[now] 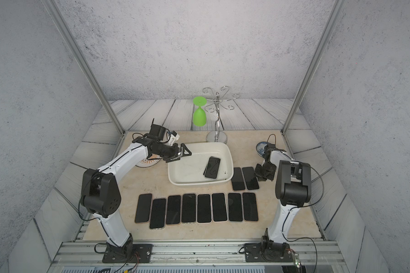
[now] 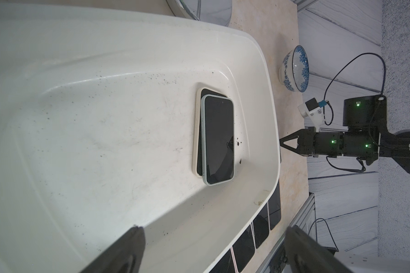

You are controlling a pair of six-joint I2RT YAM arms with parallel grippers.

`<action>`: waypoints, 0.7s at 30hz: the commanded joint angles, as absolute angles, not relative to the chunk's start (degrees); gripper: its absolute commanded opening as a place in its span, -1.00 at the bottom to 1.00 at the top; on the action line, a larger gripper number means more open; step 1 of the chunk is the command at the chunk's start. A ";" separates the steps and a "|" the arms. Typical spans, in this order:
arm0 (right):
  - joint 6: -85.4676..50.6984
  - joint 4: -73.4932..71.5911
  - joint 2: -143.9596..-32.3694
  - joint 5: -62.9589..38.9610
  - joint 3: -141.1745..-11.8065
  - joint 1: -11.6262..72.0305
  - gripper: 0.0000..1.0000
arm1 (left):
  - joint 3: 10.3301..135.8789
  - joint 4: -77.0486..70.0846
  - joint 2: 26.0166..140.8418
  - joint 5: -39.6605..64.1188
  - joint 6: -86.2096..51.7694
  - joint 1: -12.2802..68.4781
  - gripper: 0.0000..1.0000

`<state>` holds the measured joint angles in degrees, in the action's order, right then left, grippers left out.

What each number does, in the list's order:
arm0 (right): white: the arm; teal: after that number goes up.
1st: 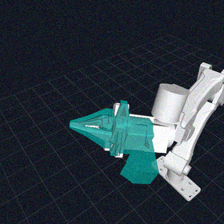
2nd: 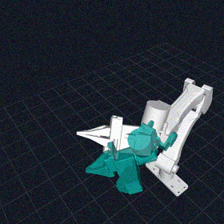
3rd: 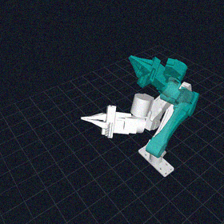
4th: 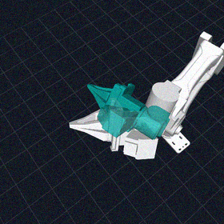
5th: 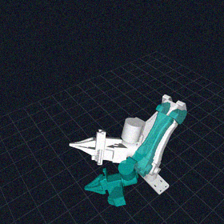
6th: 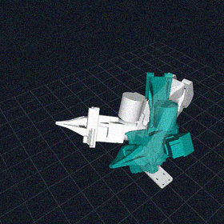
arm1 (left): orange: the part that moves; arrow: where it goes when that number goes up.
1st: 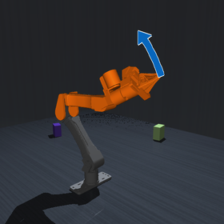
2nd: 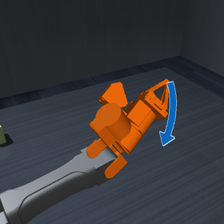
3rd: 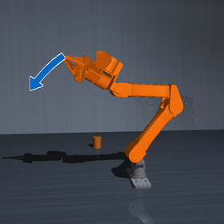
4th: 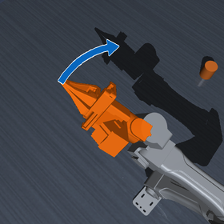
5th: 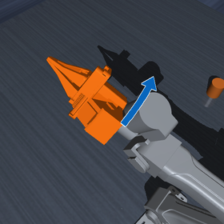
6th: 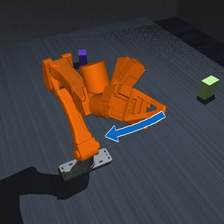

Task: Take the phone out of the storage box
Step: Place the phone at the center of the board.

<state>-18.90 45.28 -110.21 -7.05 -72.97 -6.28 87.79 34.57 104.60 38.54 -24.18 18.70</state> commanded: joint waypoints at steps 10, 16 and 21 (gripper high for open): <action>-18.98 45.55 -106.30 -14.34 -66.36 -5.82 -1.00 | 87.10 35.01 102.56 38.06 -23.63 18.54 0.97; -18.27 44.94 -107.84 -13.19 -66.68 -5.65 -1.00 | 87.09 34.13 103.24 38.45 -24.70 18.72 0.97; -18.72 45.63 -106.23 -7.62 -68.59 -5.89 -1.00 | 89.40 35.07 105.20 36.57 -24.48 20.61 0.97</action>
<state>-18.63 44.51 -106.50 -9.74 -67.77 -6.35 87.83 34.46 104.31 37.82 -24.67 19.27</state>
